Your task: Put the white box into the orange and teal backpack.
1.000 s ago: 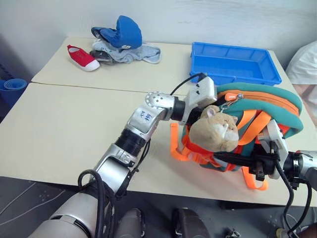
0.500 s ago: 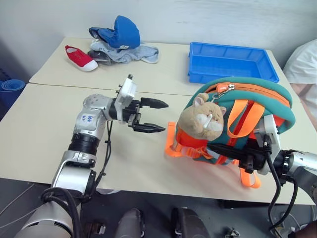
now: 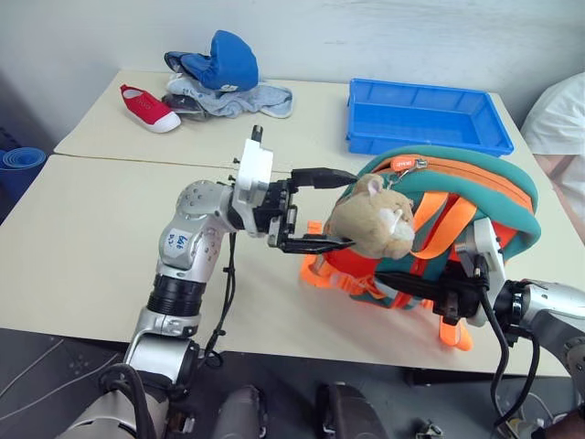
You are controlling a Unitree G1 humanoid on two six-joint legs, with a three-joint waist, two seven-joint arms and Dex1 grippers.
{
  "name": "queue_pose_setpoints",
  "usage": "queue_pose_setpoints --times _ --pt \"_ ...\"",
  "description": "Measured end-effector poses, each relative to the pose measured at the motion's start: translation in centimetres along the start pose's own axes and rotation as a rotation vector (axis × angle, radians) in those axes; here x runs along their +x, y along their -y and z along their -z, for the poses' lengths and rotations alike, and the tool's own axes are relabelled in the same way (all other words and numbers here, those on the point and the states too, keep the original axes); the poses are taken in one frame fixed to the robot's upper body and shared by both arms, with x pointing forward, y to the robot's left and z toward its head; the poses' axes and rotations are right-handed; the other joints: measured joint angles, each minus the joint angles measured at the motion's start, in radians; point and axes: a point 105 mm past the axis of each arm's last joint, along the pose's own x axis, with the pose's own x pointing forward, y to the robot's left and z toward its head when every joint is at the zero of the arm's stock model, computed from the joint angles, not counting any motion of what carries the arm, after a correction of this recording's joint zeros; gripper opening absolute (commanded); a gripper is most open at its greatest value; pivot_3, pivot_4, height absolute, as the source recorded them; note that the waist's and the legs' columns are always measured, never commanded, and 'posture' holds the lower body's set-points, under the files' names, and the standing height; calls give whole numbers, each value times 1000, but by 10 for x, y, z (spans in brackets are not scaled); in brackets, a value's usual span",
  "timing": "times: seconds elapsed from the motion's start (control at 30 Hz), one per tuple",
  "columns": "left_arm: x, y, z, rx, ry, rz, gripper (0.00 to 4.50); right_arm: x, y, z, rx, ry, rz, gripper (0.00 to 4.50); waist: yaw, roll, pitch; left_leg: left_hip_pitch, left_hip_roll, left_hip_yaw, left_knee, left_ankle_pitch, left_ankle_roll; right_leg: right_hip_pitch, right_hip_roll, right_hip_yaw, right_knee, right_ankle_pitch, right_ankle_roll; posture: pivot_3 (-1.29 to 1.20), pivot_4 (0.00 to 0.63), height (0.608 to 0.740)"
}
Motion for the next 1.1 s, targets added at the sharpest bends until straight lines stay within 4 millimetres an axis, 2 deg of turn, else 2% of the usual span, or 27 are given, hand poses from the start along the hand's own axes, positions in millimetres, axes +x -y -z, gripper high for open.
queue_pose_setpoints --times 0.1,0.23,0.37,0.43,0.53,0.6,0.73,0.8,0.93,1.0,1.1 --pt "1 5 8 -21 -9 7 2880 -1 0 2 -1 -3 1 0 1 0 0 0 0 0 0 0 0 0 0 0 0 0 0 0 150 740" --pt "3 5 9 -22 -12 8 1607 -3 -1 6 10 -9 3 0 2 0 0 0 0 0 0 0 0 0 0 0 0 0 0 0 150 740" --pt "1 4 11 -62 -21 -7 537 -4 -1 8 20 -13 17 0 2 0 0 0 0 0 0 0 0 0 0 0 0 0 0 0 150 740" --pt "-2 3 11 -108 -18 -14 161 -6 0 10 29 -15 31 0 1 0 0 0 0 0 0 0 0 0 0 0 0 0 0 0 150 740" --pt "-9 -8 3 -113 -23 -51 161 -12 -2 6 51 23 55 0 2 0 0 0 0 -1 0 0 0 0 0 0 0 0 0 0 150 740" --pt "-18 -25 -7 -87 -47 -95 161 -17 -3 3 54 39 74 0 3 0 0 0 0 -1 0 0 0 0 0 -1 0 0 0 0 150 740" --pt "-65 -68 -14 -50 -226 -264 161 -27 0 6 73 40 127 0 2 0 0 0 -1 0 -1 0 0 0 0 -1 -1 0 0 0 150 740" --pt "-82 -79 -12 -55 -287 -317 161 -28 1 3 75 62 139 0 1 0 0 0 0 1 -1 0 1 0 0 -1 -1 0 0 0 150 740" --pt "-96 -73 16 -163 -394 -300 161 -27 -2 1 77 75 157 0 2 0 0 -1 0 0 -1 0 1 -1 0 -1 -1 0 0 0 150 740" --pt "-99 -67 36 -215 -441 -297 161 -27 -4 5 92 78 170 0 2 0 0 -1 0 1 -1 0 1 -1 0 -1 -1 0 0 0 150 740" --pt "-93 -52 74 -261 -471 -280 161 -26 -4 9 104 90 190 0 3 0 0 -1 -1 1 -1 -1 1 -1 -1 0 -1 0 0 0 150 740"
